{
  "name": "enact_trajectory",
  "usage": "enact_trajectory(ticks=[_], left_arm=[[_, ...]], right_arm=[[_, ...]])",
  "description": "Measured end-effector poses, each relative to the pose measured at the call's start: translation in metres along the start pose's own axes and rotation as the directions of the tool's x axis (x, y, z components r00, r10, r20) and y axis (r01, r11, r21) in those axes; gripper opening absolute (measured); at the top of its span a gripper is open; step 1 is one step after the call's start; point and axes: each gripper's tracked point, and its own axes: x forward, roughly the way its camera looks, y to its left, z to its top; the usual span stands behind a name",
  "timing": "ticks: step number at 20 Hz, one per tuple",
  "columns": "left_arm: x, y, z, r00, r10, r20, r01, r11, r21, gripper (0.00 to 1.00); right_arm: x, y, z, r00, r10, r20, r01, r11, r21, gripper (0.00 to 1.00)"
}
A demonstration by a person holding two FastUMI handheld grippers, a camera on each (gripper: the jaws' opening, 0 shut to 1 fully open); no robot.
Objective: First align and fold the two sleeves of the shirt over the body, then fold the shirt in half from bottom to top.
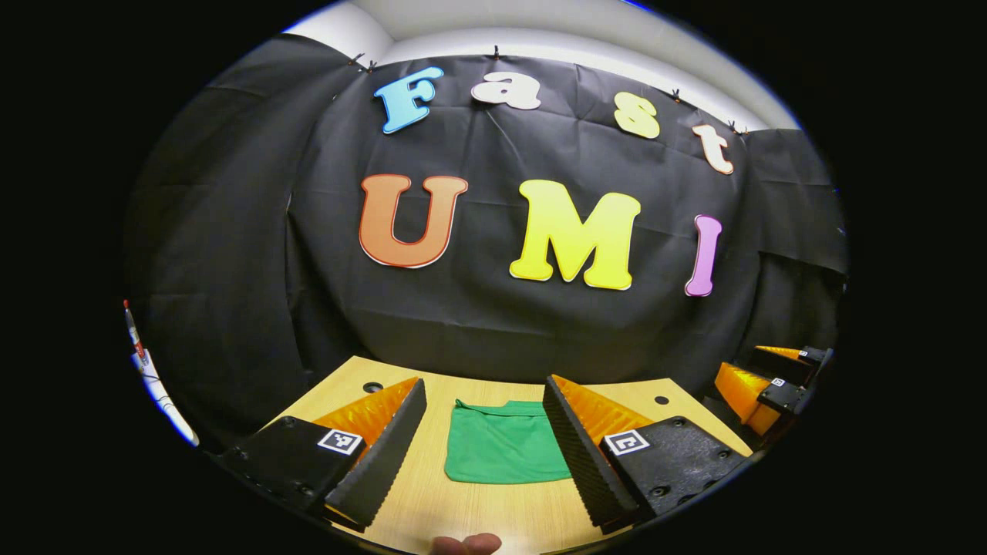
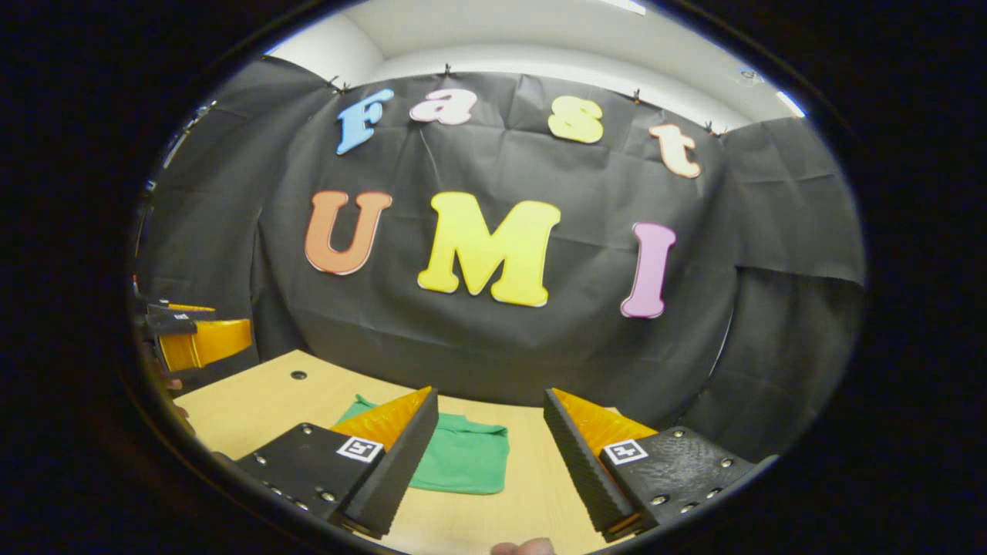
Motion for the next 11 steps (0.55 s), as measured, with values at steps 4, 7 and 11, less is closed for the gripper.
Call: enact_trajectory(ticks=[4,7,11], left_arm=[[-0.020,-0.006,-0.001,1.000,-0.015,0.017,0.016,1.000,-0.013,0.98],[-0.024,-0.003,-0.001,1.000,-0.014,0.017,0.014,1.000,-0.014,0.98],[-0.028,0.000,-0.001,1.000,-0.011,0.021,0.011,1.000,-0.007,0.98]], right_arm=[[-0.033,0.018,-0.007,1.000,0.023,-0.001,-0.023,1.000,0.017,0.89],[-0.039,0.028,-0.010,0.999,0.051,-0.017,-0.051,0.998,0.024,0.89],[-0.038,0.034,-0.004,0.998,0.069,0.002,-0.069,0.997,0.039,0.89]])
